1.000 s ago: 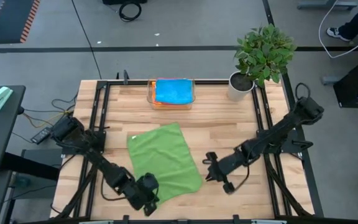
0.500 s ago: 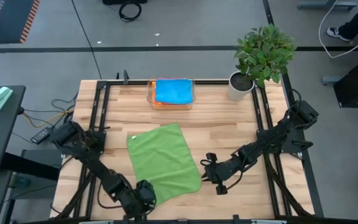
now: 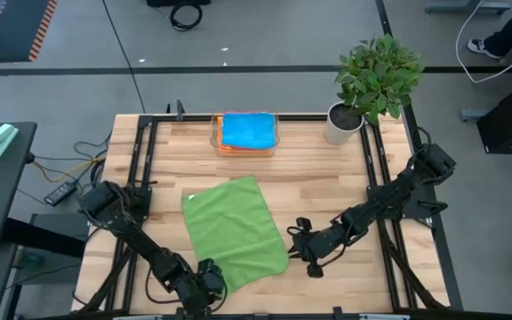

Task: Fold microfiber towels
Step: Fold the green microfiber towel

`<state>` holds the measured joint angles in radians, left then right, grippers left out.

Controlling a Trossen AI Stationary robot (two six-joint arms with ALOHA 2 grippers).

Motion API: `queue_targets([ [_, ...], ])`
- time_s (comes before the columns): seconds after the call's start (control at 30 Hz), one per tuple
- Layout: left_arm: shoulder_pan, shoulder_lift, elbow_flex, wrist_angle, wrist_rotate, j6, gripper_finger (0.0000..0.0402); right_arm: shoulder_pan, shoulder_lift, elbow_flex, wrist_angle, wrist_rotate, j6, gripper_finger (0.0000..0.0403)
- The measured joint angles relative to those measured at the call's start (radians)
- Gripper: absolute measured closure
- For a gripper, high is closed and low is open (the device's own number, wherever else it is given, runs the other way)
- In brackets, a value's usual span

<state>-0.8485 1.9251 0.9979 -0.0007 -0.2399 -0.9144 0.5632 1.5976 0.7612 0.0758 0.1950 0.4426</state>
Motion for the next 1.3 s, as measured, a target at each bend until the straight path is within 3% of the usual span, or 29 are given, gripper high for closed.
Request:
queue_targets([
  [0.2, 0.012, 0.000, 0.001, -0.040, 0.006, -0.081, 0.0387, 0.088, 0.052, 0.000, 0.015, 0.021, -0.200, 0.0322],
  [0.4, 0.045, -0.078, 0.020, -0.085, 0.019, -0.122, 0.0395, 0.142, 0.180, 0.009, 0.143, 0.026, -0.165, 0.0294],
  [0.5, 0.067, -0.152, 0.030, -0.073, -0.023, -0.125, 0.0394, 0.163, 0.222, 0.065, 0.198, 0.032, -0.151, 0.0288],
  [0.8, 0.165, -0.214, 0.029, -0.199, -0.052, -0.152, 0.0396, 0.169, 0.374, 0.278, 0.108, 0.154, -0.116, 0.0296],
  [0.97, 0.205, -0.225, 0.029, -0.294, -0.053, -0.162, 0.0395, 0.209, 0.356, 0.356, -0.153, 0.315, 0.001, 0.0296],
  [1.07, 0.223, -0.225, 0.029, -0.417, -0.051, -0.201, 0.0397, 0.222, 0.338, 0.364, -0.280, 0.381, 0.170, 0.0296],
  [1.17, 0.234, -0.225, 0.029, -0.532, -0.052, -0.240, 0.0397, 0.195, 0.333, 0.355, -0.333, 0.272, 0.359, 0.0296],
  [1.3, 0.237, -0.225, 0.029, -0.697, -0.051, -0.318, 0.0395, 0.167, 0.332, 0.354, -0.328, 0.199, 0.407, 0.0296],
])
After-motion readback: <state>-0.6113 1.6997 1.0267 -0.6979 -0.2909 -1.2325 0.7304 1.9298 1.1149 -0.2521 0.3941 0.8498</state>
